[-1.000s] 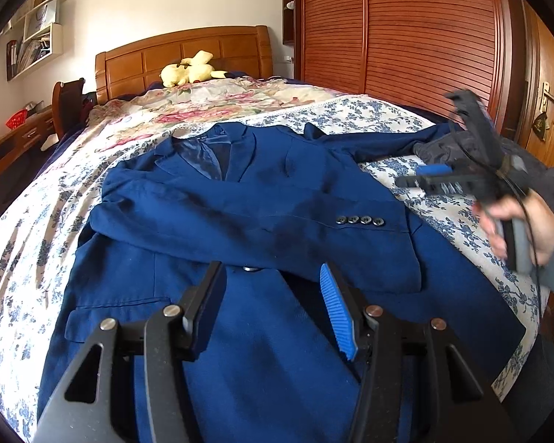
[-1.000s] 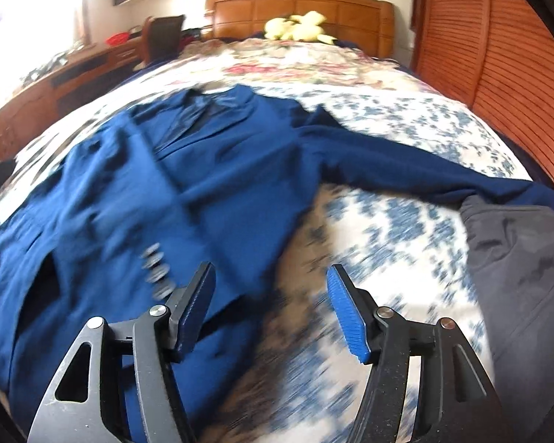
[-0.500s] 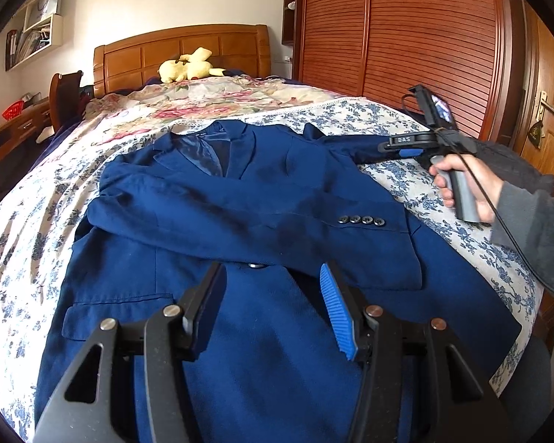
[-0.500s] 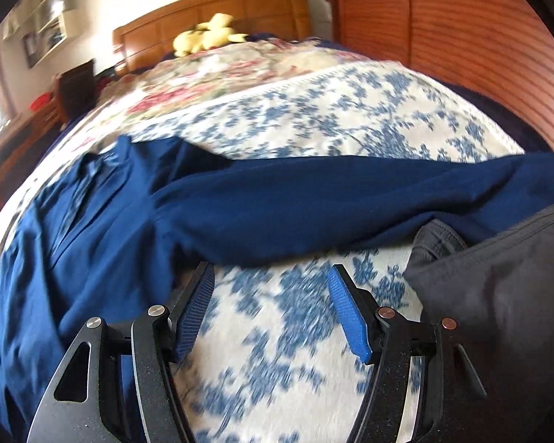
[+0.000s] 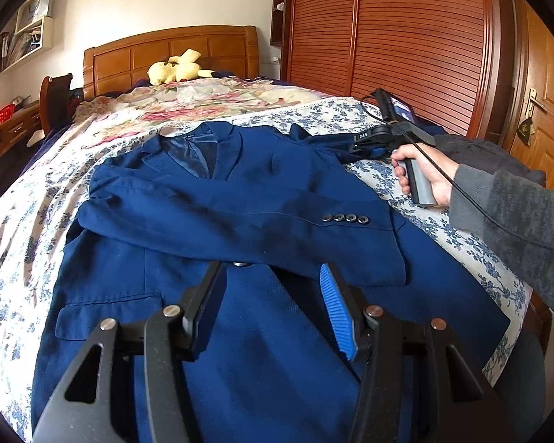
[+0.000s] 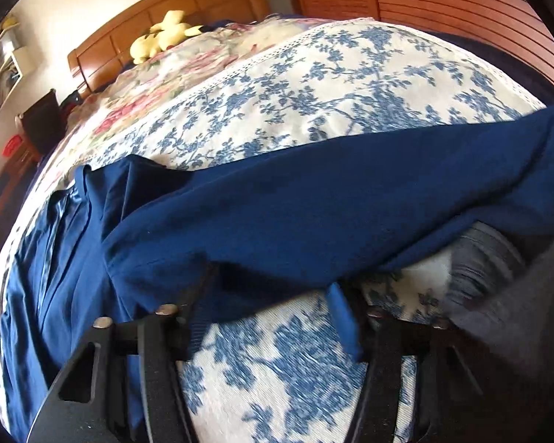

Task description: Fold large clothes

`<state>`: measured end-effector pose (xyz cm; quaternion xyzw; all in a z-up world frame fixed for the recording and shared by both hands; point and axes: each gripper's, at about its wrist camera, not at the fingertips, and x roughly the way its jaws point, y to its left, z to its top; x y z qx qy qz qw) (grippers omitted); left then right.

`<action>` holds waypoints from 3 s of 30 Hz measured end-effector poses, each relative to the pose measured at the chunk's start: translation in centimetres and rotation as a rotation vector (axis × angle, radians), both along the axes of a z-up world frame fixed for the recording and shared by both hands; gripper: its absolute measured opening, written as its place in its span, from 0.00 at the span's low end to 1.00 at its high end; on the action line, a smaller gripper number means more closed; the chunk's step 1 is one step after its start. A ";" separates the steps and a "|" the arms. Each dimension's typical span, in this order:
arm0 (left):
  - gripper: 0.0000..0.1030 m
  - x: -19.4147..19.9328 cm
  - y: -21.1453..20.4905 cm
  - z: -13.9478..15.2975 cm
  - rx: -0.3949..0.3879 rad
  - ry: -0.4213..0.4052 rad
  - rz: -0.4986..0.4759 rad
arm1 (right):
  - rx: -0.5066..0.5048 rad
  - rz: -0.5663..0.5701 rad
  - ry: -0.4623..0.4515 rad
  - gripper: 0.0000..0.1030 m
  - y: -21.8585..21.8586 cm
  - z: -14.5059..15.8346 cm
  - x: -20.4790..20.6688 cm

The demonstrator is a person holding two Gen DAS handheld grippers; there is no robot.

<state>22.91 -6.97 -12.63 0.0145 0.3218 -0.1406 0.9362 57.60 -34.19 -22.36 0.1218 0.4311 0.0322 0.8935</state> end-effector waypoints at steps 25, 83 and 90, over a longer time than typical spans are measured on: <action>0.50 -0.9 1.6 0.7 -0.007 -0.027 0.018 | -0.170 0.585 -0.226 0.03 16.9 8.3 -10.2; 0.50 -0.5 2.1 0.3 -0.010 0.011 0.010 | -0.336 0.195 0.244 0.10 -0.4 -0.9 4.2; 0.50 -0.9 2.7 0.6 -0.024 0.004 0.017 | -0.400 0.279 0.108 0.00 4.2 2.4 1.2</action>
